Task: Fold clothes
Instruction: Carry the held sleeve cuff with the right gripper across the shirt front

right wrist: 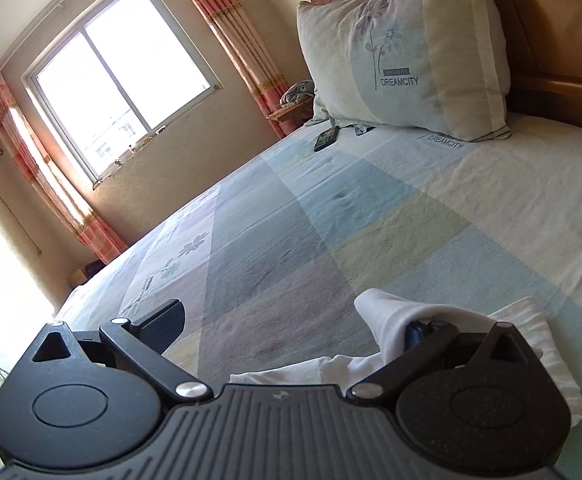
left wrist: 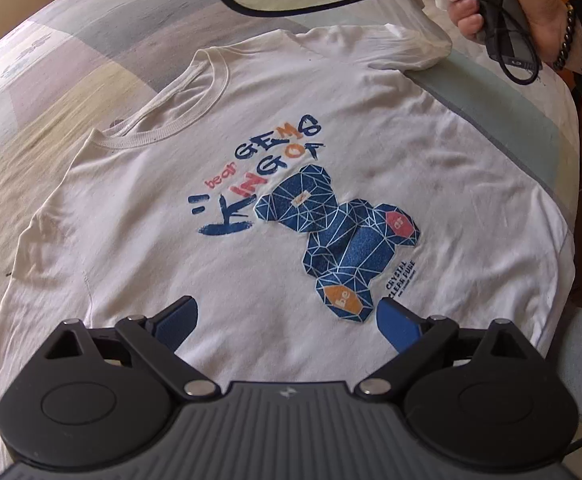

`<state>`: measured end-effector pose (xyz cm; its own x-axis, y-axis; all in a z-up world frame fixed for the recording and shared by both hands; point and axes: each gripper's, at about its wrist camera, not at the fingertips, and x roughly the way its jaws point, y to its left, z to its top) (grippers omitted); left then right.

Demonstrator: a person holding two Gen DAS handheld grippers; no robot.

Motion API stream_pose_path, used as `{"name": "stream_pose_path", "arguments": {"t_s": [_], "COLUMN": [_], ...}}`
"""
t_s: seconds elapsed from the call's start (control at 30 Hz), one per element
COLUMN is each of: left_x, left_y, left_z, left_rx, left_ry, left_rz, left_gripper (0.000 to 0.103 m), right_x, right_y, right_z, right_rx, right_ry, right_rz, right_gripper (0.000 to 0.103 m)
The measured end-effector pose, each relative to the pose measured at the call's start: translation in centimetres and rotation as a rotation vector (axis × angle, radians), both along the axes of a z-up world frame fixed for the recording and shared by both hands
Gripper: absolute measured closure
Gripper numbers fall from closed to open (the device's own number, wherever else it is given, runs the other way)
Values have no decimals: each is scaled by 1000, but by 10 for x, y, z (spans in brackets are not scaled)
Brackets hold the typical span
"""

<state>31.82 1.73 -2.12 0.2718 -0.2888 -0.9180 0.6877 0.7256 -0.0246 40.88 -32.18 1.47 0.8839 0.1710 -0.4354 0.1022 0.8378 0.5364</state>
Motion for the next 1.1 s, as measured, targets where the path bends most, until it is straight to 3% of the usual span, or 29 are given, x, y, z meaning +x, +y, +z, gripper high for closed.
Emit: {"name": "stream_pose_path", "arguments": {"t_s": [0.33,0.73,1.1], "left_x": [-7,-1,10], "left_y": [35,67,87], "left_z": [-2,3,17], "left_rx": [-16,-13,-107], "left_ry": [13,-108,-143], "left_rz": [-8,7,30], "left_gripper": [7,7,7], "right_x": [12,18,15], "right_y": [74,133,169], "right_z": [-9,-14,-11], "right_rx": [-6,-25,-21], "right_ry": [27,50,64], "right_rz": [92,185,230], "right_gripper": [0,0,0]}}
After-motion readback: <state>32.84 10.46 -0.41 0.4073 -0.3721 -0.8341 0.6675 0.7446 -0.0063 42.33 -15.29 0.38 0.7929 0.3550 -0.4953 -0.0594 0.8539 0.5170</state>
